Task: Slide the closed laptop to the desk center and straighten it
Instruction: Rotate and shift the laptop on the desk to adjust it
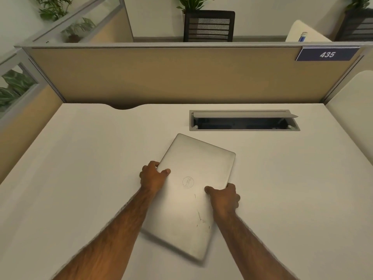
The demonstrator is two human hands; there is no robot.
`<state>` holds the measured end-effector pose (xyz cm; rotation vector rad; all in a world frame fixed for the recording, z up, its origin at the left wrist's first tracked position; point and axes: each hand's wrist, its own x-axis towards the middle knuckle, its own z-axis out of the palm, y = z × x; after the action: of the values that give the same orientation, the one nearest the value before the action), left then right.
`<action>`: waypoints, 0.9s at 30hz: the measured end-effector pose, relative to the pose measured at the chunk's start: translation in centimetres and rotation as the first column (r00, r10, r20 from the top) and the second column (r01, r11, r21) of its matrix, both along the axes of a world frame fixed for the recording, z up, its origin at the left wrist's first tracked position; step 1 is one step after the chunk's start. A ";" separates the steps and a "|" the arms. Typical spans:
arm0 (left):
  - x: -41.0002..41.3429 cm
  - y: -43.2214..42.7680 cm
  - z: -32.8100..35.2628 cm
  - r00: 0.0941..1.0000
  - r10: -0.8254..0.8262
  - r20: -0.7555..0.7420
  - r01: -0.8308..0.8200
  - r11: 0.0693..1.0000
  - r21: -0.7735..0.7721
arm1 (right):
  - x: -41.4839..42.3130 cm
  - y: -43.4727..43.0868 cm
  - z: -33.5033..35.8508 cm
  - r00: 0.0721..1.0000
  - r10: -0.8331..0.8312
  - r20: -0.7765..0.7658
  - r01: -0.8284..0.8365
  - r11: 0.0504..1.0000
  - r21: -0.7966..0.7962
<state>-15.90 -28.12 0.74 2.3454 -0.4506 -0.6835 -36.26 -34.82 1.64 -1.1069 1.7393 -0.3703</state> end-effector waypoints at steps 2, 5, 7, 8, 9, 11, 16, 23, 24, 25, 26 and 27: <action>-0.2 0.2 0.4 1.000 0.021 0.003 -0.021 1.000 -0.007 | 0.0 -0.2 0.2 1.000 0.029 0.003 -0.029 0.999 -0.017; -0.3 0.5 0.9 0.999 0.052 0.004 -0.052 0.998 -0.023 | 0.0 -0.9 0.7 0.998 0.070 -0.001 -0.070 0.996 -0.048; -0.6 0.8 1.2 0.997 0.074 0.002 -0.074 0.997 -0.029 | 0.1 -1.6 1.1 0.995 0.097 -0.006 -0.097 0.993 -0.067; -0.7 0.9 1.4 0.997 0.084 0.001 -0.083 0.996 -0.030 | 0.1 -2.0 1.3 0.994 0.110 -0.009 -0.110 0.991 -0.074; -0.9 1.0 1.5 0.996 0.093 -0.002 -0.093 0.995 -0.033 | 0.2 -2.4 1.5 0.993 0.121 -0.010 -0.121 0.990 -0.078; -1.3 1.2 1.7 0.993 0.115 -0.012 -0.115 0.992 -0.045 | 0.3 -3.0 1.8 0.989 0.146 -0.012 -0.146 0.985 -0.087; -2.6 1.8 2.1 0.983 0.174 -0.050 -0.177 0.981 -0.074 | 0.5 -4.4 2.1 0.980 0.196 -0.022 -0.198 0.973 -0.118; -4.2 3.3 1.4 0.973 0.192 -0.131 -0.208 0.971 -0.120 | 0.6 -6.3 2.1 0.971 0.240 -0.006 -0.238 0.963 -0.127; -4.4 3.5 1.3 0.972 0.188 -0.139 -0.205 0.971 -0.122 | 0.6 -6.6 2.1 0.971 0.239 0.003 -0.237 0.964 -0.124; -4.5 3.7 1.1 0.971 0.183 -0.151 -0.203 0.971 -0.125 | 0.7 -6.9 2.0 0.970 0.241 0.008 -0.238 0.964 -0.121; -4.7 3.9 1.0 0.970 0.180 -0.165 -0.202 0.971 -0.127 | 0.8 -7.2 1.9 0.969 0.247 0.009 -0.244 0.962 -0.120; -4.8 4.0 0.9 0.967 0.180 -0.180 -0.204 0.971 -0.127 | 0.9 -7.6 1.9 0.967 0.256 0.007 -0.253 0.960 -0.120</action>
<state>-20.74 -24.10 1.60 2.1403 -0.1876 -0.7228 -35.35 -42.38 3.52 -1.3894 1.5470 -0.3275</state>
